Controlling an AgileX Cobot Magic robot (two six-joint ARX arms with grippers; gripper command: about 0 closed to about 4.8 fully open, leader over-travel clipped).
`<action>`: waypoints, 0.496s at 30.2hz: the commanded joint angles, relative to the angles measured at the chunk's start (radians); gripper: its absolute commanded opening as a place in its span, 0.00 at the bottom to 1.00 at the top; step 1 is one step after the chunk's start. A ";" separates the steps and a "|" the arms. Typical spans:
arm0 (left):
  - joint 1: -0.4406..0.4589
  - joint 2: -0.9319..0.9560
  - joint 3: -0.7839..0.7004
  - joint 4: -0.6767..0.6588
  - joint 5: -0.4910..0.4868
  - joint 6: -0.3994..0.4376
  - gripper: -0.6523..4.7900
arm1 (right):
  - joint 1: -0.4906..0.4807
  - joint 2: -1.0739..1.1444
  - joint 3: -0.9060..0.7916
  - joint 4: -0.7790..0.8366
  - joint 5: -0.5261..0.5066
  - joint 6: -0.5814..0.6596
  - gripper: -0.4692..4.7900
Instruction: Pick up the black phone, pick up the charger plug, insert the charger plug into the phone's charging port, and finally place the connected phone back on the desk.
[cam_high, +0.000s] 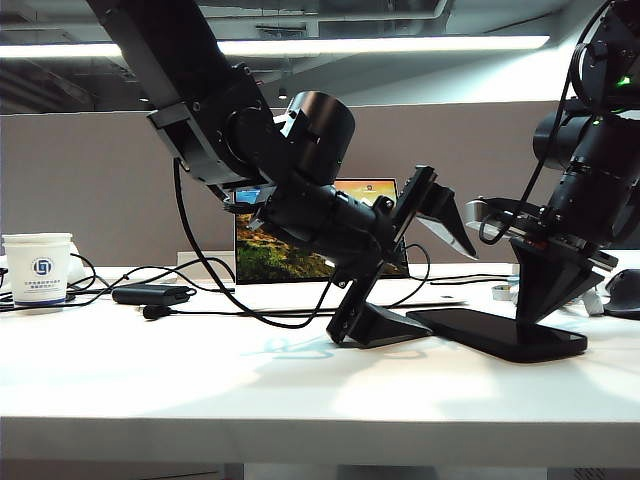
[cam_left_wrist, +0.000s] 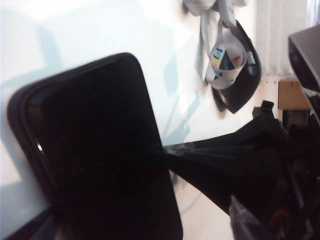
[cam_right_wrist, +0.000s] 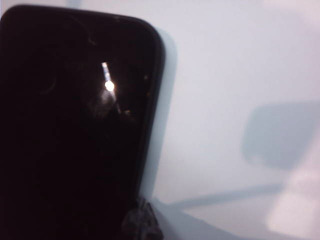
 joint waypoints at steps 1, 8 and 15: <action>-0.005 0.011 -0.005 0.032 0.040 0.040 1.00 | 0.003 -0.005 0.005 -0.015 -0.029 -0.021 0.10; -0.005 0.011 -0.005 0.126 0.115 0.042 1.00 | 0.003 -0.005 0.005 -0.015 -0.053 -0.027 0.10; -0.005 0.011 -0.002 0.115 0.113 0.059 1.00 | 0.003 -0.005 0.005 -0.016 -0.078 -0.029 0.10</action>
